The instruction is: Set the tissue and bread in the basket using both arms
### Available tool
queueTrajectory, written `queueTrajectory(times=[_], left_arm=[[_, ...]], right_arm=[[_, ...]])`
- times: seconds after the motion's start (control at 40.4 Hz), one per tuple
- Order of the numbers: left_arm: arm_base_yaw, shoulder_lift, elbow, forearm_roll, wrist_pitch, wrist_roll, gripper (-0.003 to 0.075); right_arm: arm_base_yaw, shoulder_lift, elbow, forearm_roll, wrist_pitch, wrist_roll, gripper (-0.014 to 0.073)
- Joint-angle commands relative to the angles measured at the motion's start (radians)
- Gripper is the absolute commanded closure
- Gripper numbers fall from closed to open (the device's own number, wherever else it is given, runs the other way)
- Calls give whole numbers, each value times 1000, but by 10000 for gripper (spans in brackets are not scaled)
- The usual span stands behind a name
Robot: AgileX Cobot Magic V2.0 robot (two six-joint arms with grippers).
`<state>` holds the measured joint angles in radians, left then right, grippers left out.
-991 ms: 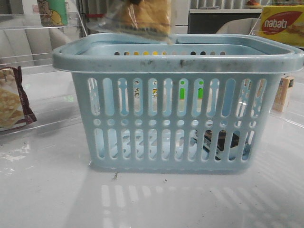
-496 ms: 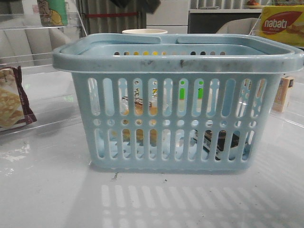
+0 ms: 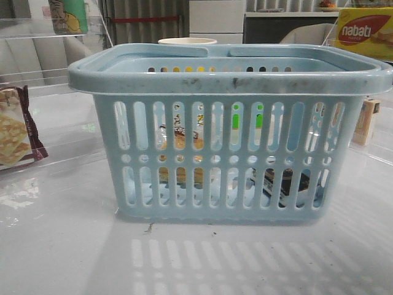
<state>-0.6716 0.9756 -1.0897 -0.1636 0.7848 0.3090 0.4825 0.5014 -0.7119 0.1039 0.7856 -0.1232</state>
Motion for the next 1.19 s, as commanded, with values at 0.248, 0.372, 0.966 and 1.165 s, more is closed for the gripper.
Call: queueTrajectory(times=[0.248,0.372,0.966,1.165], left_arm=[[-3,-270,196,191,18,-290,267],[-3,-331,253,191,18,-292,267],[-3,-352,298,191,9,-290,570],[-3,-352,298,191,9,-281,629]], right_arm=[[1,3,-24,-2,-69,-10,24],[1,3,-24,-2,-66,-10,24],[1,3,-24,-60,2,-10,457],[1,3,-24,-60,-2,-10,538]])
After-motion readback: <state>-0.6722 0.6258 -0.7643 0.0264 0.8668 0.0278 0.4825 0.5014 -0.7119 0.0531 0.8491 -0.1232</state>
